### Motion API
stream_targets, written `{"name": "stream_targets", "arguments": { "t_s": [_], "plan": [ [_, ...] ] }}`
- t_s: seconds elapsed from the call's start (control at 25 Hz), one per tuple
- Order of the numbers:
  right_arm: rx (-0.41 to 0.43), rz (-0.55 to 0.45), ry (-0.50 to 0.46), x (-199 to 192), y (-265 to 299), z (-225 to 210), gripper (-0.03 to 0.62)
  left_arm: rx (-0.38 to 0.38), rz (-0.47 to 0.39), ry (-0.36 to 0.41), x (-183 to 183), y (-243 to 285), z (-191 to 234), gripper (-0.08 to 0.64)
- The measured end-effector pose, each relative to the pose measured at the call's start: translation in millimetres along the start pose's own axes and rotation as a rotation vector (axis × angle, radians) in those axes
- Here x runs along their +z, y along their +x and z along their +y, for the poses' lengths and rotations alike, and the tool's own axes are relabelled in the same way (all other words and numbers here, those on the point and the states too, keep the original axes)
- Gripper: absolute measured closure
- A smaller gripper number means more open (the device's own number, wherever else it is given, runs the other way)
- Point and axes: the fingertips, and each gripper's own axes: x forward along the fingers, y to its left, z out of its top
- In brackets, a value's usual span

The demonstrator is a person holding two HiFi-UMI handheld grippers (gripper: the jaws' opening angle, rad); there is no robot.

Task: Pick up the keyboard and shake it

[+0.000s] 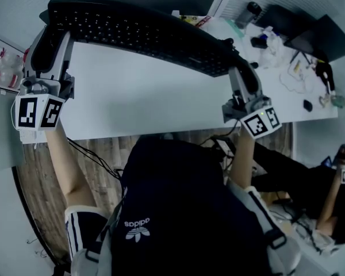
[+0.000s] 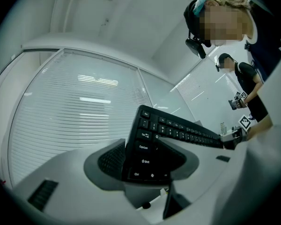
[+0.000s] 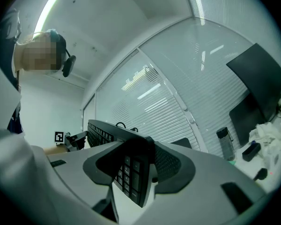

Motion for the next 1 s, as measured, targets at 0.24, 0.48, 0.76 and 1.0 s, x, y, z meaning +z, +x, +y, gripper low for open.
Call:
{"name": "stream_targets", "arguments": {
  "t_s": [0.24, 0.48, 0.76, 1.0],
  "plan": [
    [-0.008, 0.005, -0.009, 0.3, -3.8, -0.7, 0.417, -0.006, -0.001, 0.004, -0.3, -0.5, -3.8, 0.342],
    [-0.003, 0.004, -0.016, 8.0, -3.8, 2.0, 0.417, -0.008, -0.005, -0.004, 1.7, -0.5, -3.4, 0.342],
    [-0.018, 0.008, -0.017, 10.0, -7.5, -2.5, 0.416, -0.017, 0.002, -0.005, 0.2, -0.9, -5.3, 0.342],
    [-0.012, 0.013, -0.015, 9.1, -6.6, -1.7, 0.416, -0.012, 0.001, -0.006, 0.2, -0.5, -4.6, 0.342]
  ]
}}
